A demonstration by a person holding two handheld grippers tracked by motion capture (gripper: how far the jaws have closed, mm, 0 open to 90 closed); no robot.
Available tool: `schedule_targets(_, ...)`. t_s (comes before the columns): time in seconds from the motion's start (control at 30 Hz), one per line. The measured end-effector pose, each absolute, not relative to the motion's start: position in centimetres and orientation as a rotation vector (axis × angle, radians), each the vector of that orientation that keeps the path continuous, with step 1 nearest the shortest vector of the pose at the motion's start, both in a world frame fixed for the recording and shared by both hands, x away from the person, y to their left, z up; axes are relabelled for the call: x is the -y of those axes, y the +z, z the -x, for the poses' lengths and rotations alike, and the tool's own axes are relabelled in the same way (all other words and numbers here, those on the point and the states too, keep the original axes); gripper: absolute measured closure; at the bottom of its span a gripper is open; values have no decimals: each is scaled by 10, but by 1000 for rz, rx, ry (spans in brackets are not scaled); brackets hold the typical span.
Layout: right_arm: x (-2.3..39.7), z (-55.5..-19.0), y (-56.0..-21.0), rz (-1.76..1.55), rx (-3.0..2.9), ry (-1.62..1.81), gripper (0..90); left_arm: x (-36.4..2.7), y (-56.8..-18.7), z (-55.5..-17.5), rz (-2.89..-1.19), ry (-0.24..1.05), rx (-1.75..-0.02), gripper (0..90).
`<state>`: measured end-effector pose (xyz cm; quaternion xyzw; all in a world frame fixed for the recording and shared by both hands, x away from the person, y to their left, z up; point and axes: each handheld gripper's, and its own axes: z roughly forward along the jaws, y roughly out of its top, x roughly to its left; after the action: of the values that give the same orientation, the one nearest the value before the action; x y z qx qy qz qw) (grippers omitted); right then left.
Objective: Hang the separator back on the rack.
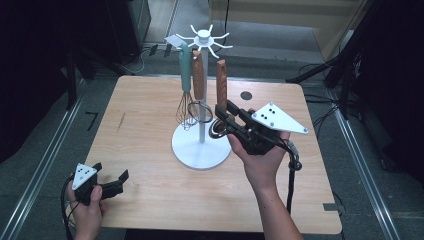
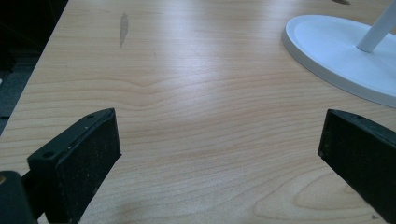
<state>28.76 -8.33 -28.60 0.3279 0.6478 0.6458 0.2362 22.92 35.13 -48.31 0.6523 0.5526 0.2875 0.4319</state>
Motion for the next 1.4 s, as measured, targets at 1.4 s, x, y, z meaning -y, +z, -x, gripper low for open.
schedule_targets(1.4, 74, -304, -284, -891, -1795, 1740, 584, -351, -483, -229, -1637, 713, -1362, 0)
